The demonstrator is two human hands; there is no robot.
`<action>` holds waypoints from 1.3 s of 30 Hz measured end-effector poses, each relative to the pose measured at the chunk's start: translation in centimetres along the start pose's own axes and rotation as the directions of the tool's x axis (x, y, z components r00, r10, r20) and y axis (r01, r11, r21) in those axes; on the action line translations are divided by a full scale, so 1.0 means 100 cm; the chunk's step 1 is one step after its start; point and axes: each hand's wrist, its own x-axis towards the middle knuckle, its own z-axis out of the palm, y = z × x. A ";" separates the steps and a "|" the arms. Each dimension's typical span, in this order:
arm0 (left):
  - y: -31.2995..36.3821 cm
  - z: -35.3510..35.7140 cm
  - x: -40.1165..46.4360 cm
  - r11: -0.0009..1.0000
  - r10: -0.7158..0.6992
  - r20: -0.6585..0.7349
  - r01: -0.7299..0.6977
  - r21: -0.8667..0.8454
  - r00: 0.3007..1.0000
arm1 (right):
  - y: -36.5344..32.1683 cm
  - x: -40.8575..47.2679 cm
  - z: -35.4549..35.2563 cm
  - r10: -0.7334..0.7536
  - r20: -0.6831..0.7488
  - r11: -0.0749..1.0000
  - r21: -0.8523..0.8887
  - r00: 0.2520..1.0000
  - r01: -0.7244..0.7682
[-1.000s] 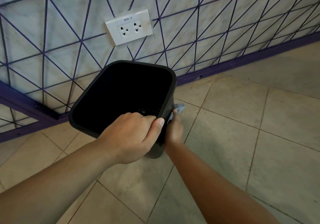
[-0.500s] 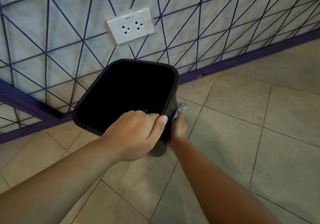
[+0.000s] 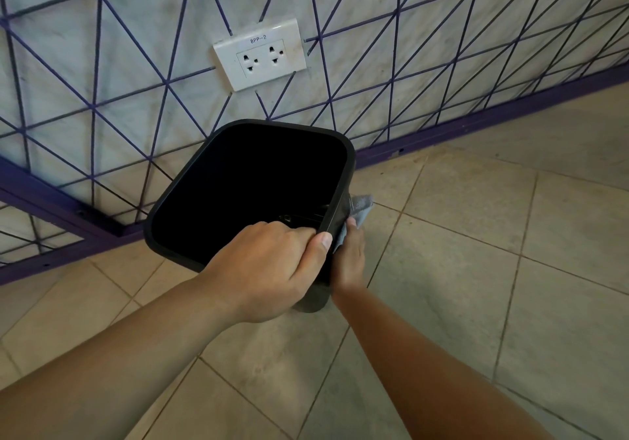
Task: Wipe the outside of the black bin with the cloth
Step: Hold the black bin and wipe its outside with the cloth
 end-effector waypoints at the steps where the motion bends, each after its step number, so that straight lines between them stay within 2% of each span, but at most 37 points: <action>1: 0.000 0.000 0.000 1.000 0.000 -0.004 0.000 -0.003 1.000 | -0.001 0.004 -0.002 0.034 -0.005 0.999 0.021 0.999 -0.034; 3: 0.000 0.000 0.000 1.000 -0.007 -0.003 0.007 -0.009 1.000 | -0.003 0.012 -0.003 0.097 0.008 0.994 0.050 0.995 -0.097; 6: -0.002 0.001 -0.001 1.000 -0.020 0.010 0.020 -0.009 1.000 | -0.001 0.000 -0.002 0.020 0.063 1.000 0.005 0.998 -0.020; 8: -0.002 0.001 0.000 1.000 -0.018 0.010 0.018 -0.003 1.000 | 0.005 -0.002 -0.003 0.005 0.040 0.999 0.035 0.999 -0.007; 12: -0.002 0.000 0.000 1.000 -0.016 0.006 0.016 0.003 1.000 | -0.001 0.012 -0.003 0.129 0.015 0.986 0.104 0.992 -0.129; 16: -0.002 0.000 0.000 1.000 -0.017 0.008 0.017 -0.015 1.000 | 0.003 -0.012 0.000 0.007 0.047 0.998 0.054 0.999 -0.010; 20: -0.002 0.000 0.000 1.000 -0.018 0.010 0.018 0.003 1.000 | 0.000 0.002 -0.002 0.122 0.006 0.986 0.116 0.992 -0.122; 24: -0.004 0.000 0.000 1.000 -0.012 0.016 0.012 -0.009 1.000 | 0.002 -0.010 0.002 0.007 0.034 0.999 0.033 0.999 -0.008; 28: -0.003 0.000 0.001 1.000 -0.006 0.018 0.006 -0.013 1.000 | 0.000 0.005 -0.002 0.100 0.002 0.993 0.063 0.995 -0.100; 32: -0.003 0.000 0.001 1.000 0.001 0.018 0.000 -0.020 1.000 | 0.002 -0.010 -0.002 0.012 0.053 1.000 -0.007 0.999 -0.012; 36: -0.003 -0.001 0.001 1.000 -0.004 0.024 0.004 -0.018 1.000 | -0.006 0.006 -0.004 0.115 -0.006 0.992 0.048 0.993 -0.114; 39: -0.004 -0.001 0.000 1.000 -0.001 0.023 0.001 -0.016 1.000 | -0.008 -0.012 0.002 -0.001 0.034 1.000 -0.027 0.999 0.002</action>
